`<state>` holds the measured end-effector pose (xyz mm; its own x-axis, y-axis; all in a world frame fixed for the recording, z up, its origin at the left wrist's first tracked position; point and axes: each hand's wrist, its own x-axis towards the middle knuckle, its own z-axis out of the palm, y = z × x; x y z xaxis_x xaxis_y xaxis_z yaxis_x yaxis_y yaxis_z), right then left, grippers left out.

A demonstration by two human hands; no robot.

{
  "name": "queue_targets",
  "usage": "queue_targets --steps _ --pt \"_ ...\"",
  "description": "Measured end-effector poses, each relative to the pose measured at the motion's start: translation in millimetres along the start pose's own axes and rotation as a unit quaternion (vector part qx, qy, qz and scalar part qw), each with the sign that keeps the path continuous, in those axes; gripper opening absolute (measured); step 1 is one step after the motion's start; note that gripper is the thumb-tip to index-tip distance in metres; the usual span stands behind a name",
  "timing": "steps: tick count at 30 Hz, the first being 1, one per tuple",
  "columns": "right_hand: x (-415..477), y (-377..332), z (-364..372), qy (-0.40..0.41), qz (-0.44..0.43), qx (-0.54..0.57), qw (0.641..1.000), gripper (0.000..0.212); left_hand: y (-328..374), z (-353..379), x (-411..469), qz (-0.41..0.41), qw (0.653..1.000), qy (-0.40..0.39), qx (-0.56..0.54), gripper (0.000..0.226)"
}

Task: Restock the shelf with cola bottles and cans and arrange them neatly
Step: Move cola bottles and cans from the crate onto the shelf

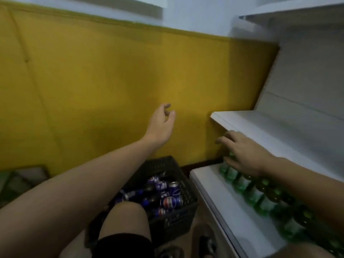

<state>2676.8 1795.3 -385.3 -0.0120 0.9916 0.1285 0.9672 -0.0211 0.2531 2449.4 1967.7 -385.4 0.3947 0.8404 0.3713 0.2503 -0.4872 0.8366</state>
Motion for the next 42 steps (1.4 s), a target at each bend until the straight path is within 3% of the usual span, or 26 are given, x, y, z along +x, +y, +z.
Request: queue_targets --steps 6,11,14,18,22,26,31,33,36,39,42 --pt "108.8 -72.2 38.3 -0.022 -0.131 0.051 0.99 0.052 -96.3 -72.2 -14.3 -0.107 0.99 0.088 0.028 0.036" --pt "171.1 -111.4 106.3 -0.068 -0.167 0.106 0.978 0.052 -167.8 -80.0 -20.8 -0.178 0.978 0.089 0.069 0.033" --pt "193.2 -122.7 160.7 -0.115 -0.16 0.127 0.972 0.054 -215.1 -66.6 -24.0 -0.229 0.967 0.03 0.104 0.034" --pt "209.9 -136.2 249.2 -0.203 -0.129 0.176 0.955 0.058 -293.5 -26.9 -43.3 -0.305 0.93 -0.134 0.154 0.045" --pt "204.0 -156.8 332.4 -0.345 -0.08 0.165 0.921 0.082 -364.8 14.7 -60.4 -0.34 0.905 -0.186 0.175 0.047" --pt "181.0 -175.9 387.8 -0.419 -0.06 0.055 0.904 0.104 -410.8 63.8 -45.7 -0.298 0.899 -0.236 0.218 0.062" --pt "166.8 -174.3 418.1 -0.334 -0.059 0.034 0.94 0.097 -432.9 143.1 -3.4 -0.228 0.889 -0.295 0.267 0.073" --pt "165.9 -174.1 425.2 -0.315 -0.058 0.048 0.946 0.092 -439.0 173.7 11.0 -0.227 0.867 -0.34 0.284 0.075" --pt "167.1 -175.6 434.6 -0.297 -0.057 0.06 0.951 0.084 -447.8 204.5 20.1 -0.174 0.812 -0.392 0.396 0.092" --pt "167.7 -175.2 439.1 -0.3 -0.063 0.057 0.95 0.083 -448.7 214.3 25.8 -0.148 0.774 -0.385 0.481 0.093" --pt "166.0 -170.6 435.6 -0.299 -0.07 0.059 0.95 0.084 -439.0 214.5 30.6 -0.138 0.749 -0.414 0.499 0.093"
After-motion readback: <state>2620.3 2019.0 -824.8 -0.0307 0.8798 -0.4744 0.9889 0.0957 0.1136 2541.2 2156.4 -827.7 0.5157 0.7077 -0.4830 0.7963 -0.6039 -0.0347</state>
